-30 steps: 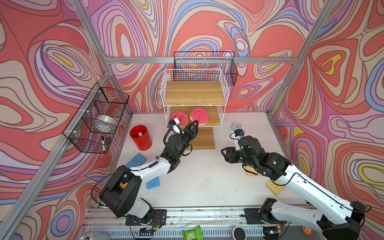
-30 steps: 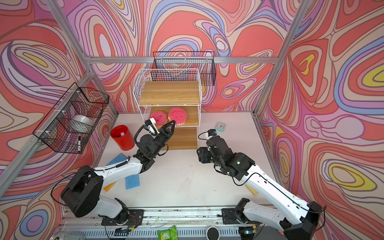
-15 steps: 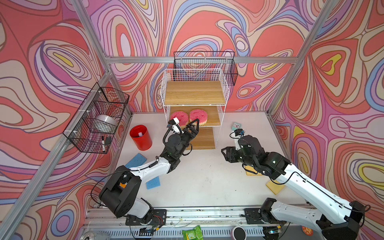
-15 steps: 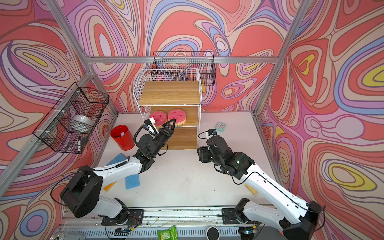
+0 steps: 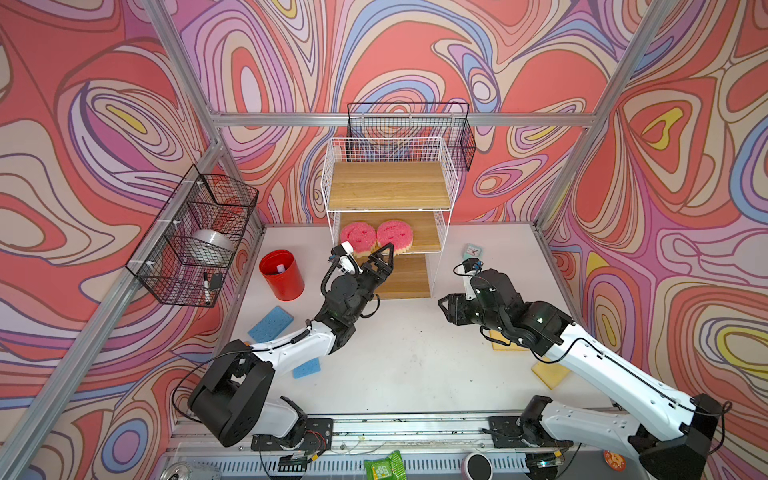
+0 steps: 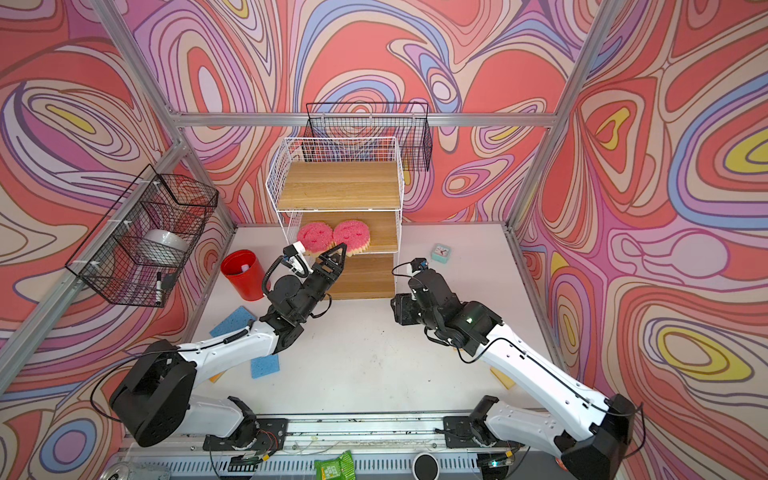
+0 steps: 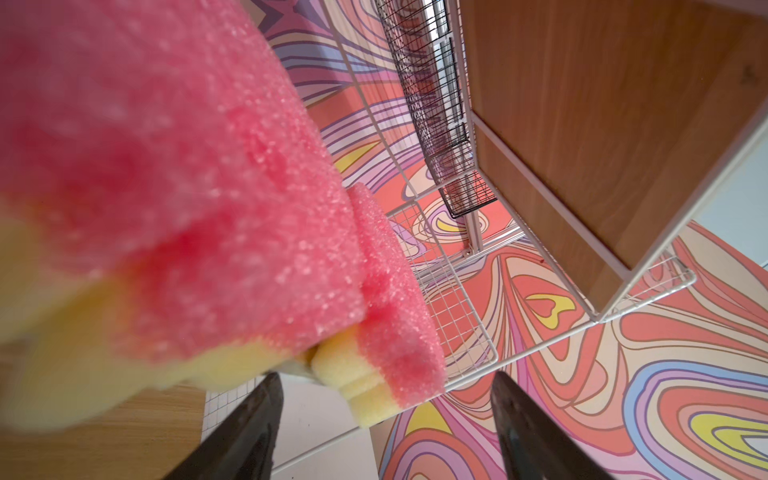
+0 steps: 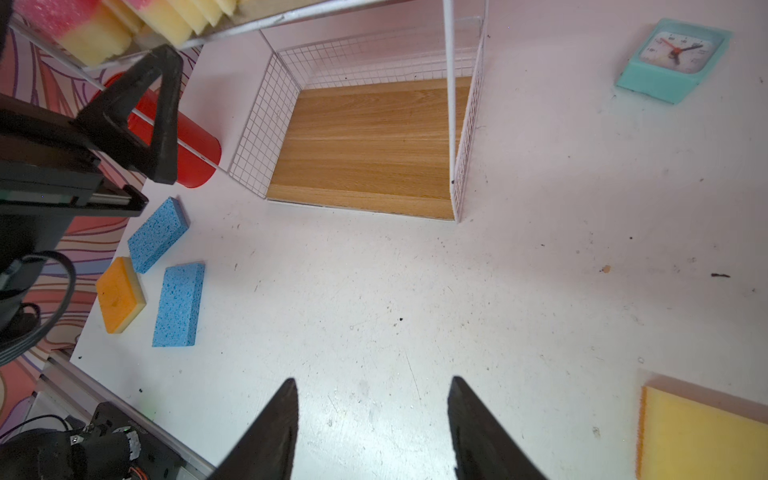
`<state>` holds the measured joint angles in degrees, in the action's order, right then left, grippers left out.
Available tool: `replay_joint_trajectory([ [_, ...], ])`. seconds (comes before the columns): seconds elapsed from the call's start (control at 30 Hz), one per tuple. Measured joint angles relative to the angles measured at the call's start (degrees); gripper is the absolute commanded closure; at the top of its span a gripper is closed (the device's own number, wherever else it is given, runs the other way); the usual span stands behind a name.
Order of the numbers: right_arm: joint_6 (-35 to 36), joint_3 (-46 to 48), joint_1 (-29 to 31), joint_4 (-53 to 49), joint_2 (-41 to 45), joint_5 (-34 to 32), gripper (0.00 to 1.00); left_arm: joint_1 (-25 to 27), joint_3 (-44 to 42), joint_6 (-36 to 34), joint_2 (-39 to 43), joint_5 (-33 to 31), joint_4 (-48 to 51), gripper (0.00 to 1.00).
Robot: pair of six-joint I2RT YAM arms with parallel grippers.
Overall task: Place and organize the cleaning sponges onto the shelf
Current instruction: 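Set the sponge on the middle shelf beside the pink sponge with the left gripper, then open and withdraw the left gripper, lowering it toward the blue sponges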
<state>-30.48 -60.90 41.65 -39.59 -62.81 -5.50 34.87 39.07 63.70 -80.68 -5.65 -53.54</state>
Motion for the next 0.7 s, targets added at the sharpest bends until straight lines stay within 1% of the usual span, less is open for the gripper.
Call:
replay_joint_trajectory([
  [0.1,0.15,0.00,0.00,0.72,-0.02,0.70,0.51,0.00,-0.79,-0.02,0.04,-0.35,0.48,0.22],
  [0.4,0.26,0.00,0.00,3.63,-3.13,2.40,0.52,0.00,-3.08,-0.02,1.86,-0.63,1.07,0.23],
  [0.57,0.68,-0.85,-0.02,4.96,-4.76,3.02,0.68,0.00,-5.29,-0.68,5.14,-0.92,1.55,0.25],
  [0.6,0.70,-1.22,-0.02,5.51,-5.16,3.13,0.70,0.00,-5.81,-0.98,6.21,-0.98,1.86,0.26],
  [0.7,0.79,-2.23,-0.02,7.13,-6.38,3.43,0.70,0.00,-6.73,-2.05,9.31,-1.05,3.80,0.27],
])
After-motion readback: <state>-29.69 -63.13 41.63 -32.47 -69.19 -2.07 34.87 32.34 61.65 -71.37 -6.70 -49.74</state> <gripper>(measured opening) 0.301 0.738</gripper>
